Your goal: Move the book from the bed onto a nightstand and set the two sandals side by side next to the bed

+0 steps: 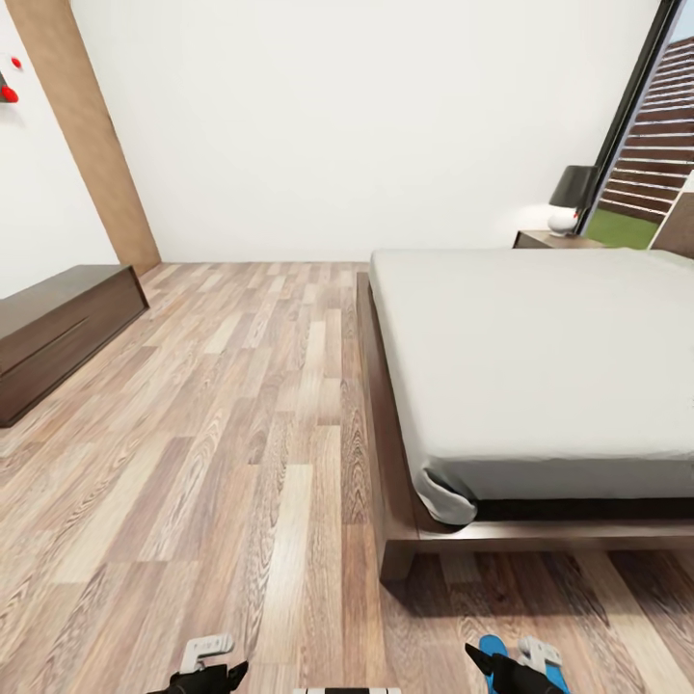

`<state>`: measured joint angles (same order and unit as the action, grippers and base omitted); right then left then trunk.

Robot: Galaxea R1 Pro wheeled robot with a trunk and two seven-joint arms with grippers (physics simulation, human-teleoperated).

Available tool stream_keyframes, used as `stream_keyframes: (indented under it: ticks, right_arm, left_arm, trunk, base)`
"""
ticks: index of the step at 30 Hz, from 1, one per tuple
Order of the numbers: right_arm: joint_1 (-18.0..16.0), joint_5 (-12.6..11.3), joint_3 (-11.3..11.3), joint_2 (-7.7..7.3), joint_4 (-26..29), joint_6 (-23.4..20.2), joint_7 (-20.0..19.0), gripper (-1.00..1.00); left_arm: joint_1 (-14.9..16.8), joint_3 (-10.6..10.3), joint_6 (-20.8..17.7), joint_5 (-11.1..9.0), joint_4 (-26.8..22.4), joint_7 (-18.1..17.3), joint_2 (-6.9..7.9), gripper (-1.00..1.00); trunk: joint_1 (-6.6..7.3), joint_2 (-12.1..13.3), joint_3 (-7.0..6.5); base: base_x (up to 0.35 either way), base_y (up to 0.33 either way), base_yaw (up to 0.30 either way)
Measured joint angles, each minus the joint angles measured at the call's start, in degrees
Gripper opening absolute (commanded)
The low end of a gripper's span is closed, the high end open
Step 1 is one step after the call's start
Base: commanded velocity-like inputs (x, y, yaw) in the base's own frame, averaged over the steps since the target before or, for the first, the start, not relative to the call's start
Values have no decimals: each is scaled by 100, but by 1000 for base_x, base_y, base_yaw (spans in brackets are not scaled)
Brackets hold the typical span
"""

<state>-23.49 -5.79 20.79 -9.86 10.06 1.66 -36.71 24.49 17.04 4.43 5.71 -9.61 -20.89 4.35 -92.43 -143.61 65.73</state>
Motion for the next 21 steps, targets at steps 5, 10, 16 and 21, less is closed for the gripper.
stream_keyframes:
  ticks: [5, 10, 16, 21]
  right_arm:
    - [3, 11, -3, 8, -230, 9, 303, 100]
    - [0, 41, -22, 74, -337, 21, 1106, 100]
    - [0, 50, -29, 116, -352, 22, 1343, 100]
    - [2, 52, -31, 132, -361, 29, 1377, 100]
  left_arm:
    - [-1, -1, 4, 20, 38, 22, -8, 100]
    - [1, -1, 11, 32, 158, 26, -43, 100]
    - [1, 4, 13, 29, 186, 32, -48, 100]
    - [0, 8, 13, 19, 190, 30, -49, 100]
  trunk:
    - [13, 7, -111]
    - [26, 13, -222]
    - [41, 21, -355]
    - [54, 28, -466]
  base:
    - [0, 0, 0]
    - [0, 0, 0]
    - [0, 0, 0]
    - [0, 0, 0]
